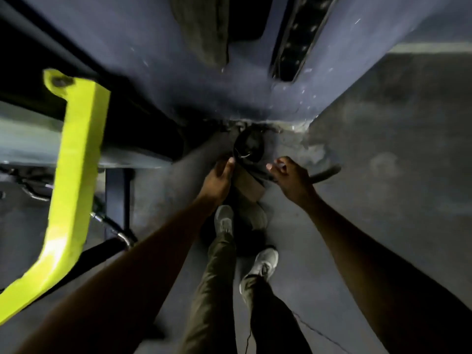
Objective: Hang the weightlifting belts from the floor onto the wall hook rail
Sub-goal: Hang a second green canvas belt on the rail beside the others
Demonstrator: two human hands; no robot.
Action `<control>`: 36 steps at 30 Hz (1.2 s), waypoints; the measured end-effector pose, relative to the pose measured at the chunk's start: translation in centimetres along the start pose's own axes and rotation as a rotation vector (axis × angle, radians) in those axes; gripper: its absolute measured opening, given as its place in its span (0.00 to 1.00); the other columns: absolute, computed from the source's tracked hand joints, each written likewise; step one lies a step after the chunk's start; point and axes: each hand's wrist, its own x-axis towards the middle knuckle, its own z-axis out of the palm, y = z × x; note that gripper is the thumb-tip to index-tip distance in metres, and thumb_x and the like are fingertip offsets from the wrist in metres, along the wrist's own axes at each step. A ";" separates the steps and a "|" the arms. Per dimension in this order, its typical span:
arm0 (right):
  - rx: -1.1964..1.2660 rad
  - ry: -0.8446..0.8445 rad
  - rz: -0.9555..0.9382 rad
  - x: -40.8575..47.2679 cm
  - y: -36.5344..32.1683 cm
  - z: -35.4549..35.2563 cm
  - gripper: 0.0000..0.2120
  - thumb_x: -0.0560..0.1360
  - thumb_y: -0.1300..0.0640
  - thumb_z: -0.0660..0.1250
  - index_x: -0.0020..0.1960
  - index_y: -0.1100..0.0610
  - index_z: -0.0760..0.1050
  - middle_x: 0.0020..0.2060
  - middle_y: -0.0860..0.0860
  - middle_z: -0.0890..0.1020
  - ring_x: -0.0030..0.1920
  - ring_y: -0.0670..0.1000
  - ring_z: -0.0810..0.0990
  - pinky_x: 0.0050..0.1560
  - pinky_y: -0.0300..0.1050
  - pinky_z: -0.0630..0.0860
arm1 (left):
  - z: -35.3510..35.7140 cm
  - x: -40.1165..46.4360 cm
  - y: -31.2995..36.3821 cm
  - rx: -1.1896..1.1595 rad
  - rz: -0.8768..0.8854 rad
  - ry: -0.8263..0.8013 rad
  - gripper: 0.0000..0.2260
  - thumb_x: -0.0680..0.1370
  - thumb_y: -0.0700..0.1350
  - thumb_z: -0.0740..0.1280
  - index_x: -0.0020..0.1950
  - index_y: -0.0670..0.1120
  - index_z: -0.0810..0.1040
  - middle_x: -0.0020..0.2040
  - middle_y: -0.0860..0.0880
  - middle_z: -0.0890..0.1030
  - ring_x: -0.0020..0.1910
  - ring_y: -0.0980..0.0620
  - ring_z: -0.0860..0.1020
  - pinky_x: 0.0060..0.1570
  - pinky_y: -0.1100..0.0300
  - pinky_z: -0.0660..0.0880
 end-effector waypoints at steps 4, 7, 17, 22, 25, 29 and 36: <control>-0.024 -0.089 0.060 9.4 5.2 5.7 0.19 0.82 0.50 0.69 0.67 0.62 0.77 0.59 0.61 0.85 0.62 0.61 0.83 0.61 0.51 0.77 | 3.0 10.7 -6.4 -0.010 -0.097 -0.032 0.42 0.67 0.76 0.59 0.73 0.51 0.75 0.71 0.44 0.79 0.70 0.42 0.77 0.73 0.41 0.71; -0.048 -0.084 0.061 16.2 9.6 10.5 0.16 0.81 0.55 0.70 0.66 0.62 0.78 0.57 0.63 0.85 0.60 0.61 0.83 0.56 0.46 0.76 | 5.2 17.8 -9.6 0.018 -0.156 -0.057 0.31 0.72 0.73 0.58 0.62 0.53 0.80 0.66 0.45 0.81 0.66 0.43 0.79 0.70 0.44 0.71; -0.588 -0.181 -0.164 32.8 19.5 23.5 0.15 0.82 0.56 0.65 0.65 0.64 0.78 0.63 0.65 0.81 0.65 0.66 0.80 0.63 0.60 0.79 | 11.3 35.0 -19.9 -0.121 -0.259 -0.155 0.25 0.86 0.58 0.55 0.77 0.44 0.69 0.69 0.45 0.77 0.58 0.50 0.78 0.59 0.52 0.72; -0.867 -0.040 -0.366 33.7 19.0 23.3 0.18 0.84 0.51 0.63 0.71 0.57 0.72 0.53 0.65 0.85 0.54 0.69 0.84 0.51 0.61 0.82 | 11.7 34.1 -21.4 -0.220 -0.253 -0.142 0.25 0.85 0.59 0.55 0.75 0.44 0.72 0.69 0.45 0.78 0.52 0.55 0.80 0.57 0.55 0.74; -0.715 -0.040 -0.371 31.4 17.3 19.5 0.28 0.81 0.47 0.66 0.78 0.52 0.64 0.54 0.62 0.85 0.55 0.68 0.84 0.53 0.60 0.81 | 11.5 31.3 -19.3 -0.255 -0.281 -0.172 0.25 0.86 0.58 0.55 0.75 0.43 0.71 0.70 0.43 0.77 0.58 0.50 0.80 0.60 0.53 0.71; -0.327 -0.063 -0.407 25.4 13.4 12.9 0.29 0.83 0.56 0.66 0.81 0.58 0.62 0.64 0.62 0.83 0.62 0.64 0.83 0.60 0.55 0.79 | 10.7 25.3 -12.9 -0.326 -0.242 -0.126 0.25 0.85 0.59 0.54 0.73 0.43 0.74 0.68 0.42 0.79 0.60 0.47 0.80 0.59 0.53 0.72; -0.086 -0.001 -0.459 12.0 4.7 0.9 0.31 0.81 0.55 0.70 0.81 0.46 0.63 0.73 0.52 0.79 0.70 0.51 0.79 0.63 0.36 0.71 | 7.8 12.2 -0.5 -0.480 -0.083 -0.021 0.22 0.83 0.59 0.62 0.72 0.48 0.73 0.67 0.46 0.81 0.62 0.47 0.82 0.54 0.54 0.81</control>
